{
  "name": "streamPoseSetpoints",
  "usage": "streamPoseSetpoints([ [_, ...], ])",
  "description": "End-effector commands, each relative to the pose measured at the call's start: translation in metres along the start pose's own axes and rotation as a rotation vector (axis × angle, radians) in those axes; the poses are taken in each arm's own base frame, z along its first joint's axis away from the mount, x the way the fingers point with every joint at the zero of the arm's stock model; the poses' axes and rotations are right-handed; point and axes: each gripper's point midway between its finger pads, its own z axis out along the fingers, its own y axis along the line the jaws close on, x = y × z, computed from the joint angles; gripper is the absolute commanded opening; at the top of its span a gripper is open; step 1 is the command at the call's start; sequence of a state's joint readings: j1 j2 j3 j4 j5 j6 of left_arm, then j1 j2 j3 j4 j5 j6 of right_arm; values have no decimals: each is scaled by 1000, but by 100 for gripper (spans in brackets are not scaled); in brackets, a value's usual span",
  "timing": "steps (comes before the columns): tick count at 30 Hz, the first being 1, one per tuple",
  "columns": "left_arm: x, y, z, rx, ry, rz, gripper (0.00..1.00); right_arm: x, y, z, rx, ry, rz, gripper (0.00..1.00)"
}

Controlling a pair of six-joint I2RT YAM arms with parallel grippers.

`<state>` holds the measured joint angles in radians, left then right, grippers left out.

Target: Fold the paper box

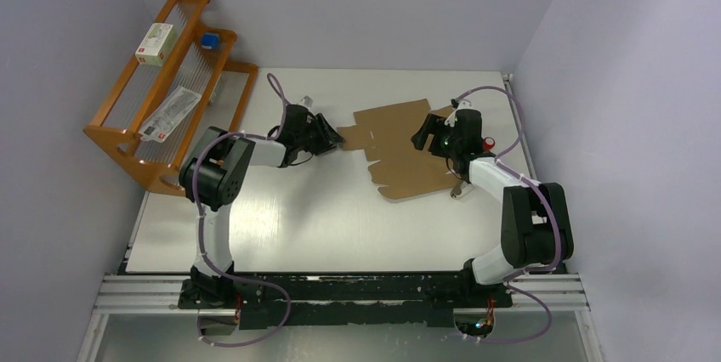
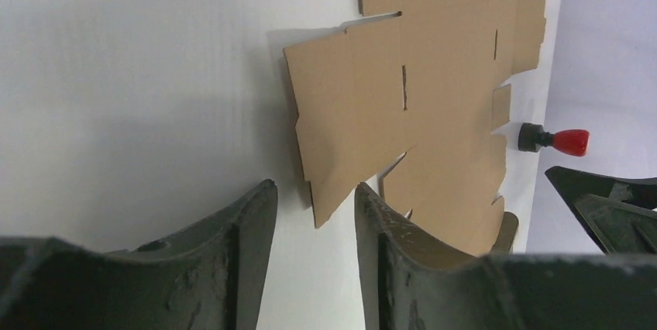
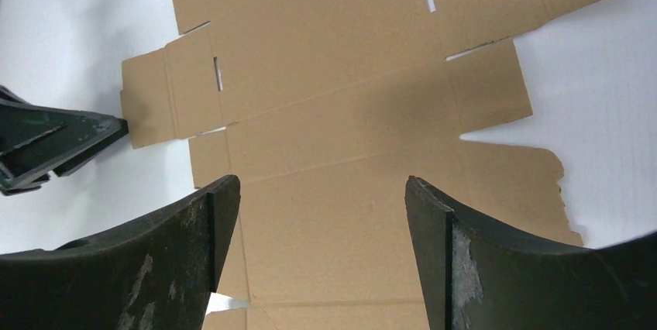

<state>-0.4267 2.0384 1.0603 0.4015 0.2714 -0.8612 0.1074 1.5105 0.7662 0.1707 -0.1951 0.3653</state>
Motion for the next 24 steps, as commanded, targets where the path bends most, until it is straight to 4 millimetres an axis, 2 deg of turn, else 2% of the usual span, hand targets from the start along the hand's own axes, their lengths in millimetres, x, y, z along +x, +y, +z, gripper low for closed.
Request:
streamPoseSetpoints([
  [1, 14, -2, 19, 47, 39, -39, 46, -12, 9, -1, -42, -41, 7, 81],
  [6, 20, 3, 29, 57, 53, -62, 35, -10, 8, 0, -43, -44, 8, 81],
  [14, 11, 15, 7, 1, 43, 6, 7, -4, 8, 4, -56, -17, 9, 78],
  [21, -10, 47, -34, -128, 75, 94, 5, 8, 9, 11, -74, 37, 26, 77],
  [24, -11, 62, -54, -205, 114, 144, 5, 14, 13, 16, -98, 65, 41, 75],
])
